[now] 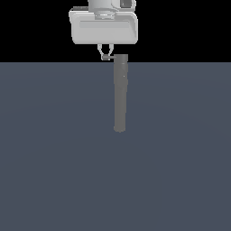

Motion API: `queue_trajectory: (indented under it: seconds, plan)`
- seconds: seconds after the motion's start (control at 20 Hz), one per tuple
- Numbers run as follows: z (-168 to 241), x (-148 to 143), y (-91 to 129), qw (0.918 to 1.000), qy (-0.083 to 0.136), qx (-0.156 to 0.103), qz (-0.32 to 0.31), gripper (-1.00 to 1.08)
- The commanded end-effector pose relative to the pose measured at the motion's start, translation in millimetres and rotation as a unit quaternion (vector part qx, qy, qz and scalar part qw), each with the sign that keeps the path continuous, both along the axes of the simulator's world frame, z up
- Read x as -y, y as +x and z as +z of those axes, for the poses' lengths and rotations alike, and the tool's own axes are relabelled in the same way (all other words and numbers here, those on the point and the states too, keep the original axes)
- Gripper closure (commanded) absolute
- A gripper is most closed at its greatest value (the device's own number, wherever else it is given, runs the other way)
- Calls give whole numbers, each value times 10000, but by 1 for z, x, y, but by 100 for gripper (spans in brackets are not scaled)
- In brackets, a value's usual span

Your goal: Turn on the faucet by rotating a designated handle.

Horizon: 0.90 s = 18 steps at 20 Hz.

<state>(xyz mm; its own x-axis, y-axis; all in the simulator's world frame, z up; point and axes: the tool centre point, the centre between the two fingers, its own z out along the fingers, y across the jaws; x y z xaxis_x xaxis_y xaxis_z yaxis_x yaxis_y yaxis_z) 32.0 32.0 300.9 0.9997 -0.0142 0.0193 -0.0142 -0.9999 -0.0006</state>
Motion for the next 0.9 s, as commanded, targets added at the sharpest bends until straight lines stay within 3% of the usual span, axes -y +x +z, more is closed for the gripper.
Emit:
queue_trajectory:
  seconds: [0.0, 0.35, 0.45, 0.85]
  plan:
    - [0, 5, -14, 10000, -3, -76, -18, 108]
    - [0, 12, -37, 10000, -2, -93, -12, 108]
    - [-1, 10, -28, 10000, -1, -43, 6, 108]
    - [0, 50, -47, 10000, -1, -86, -7, 108]
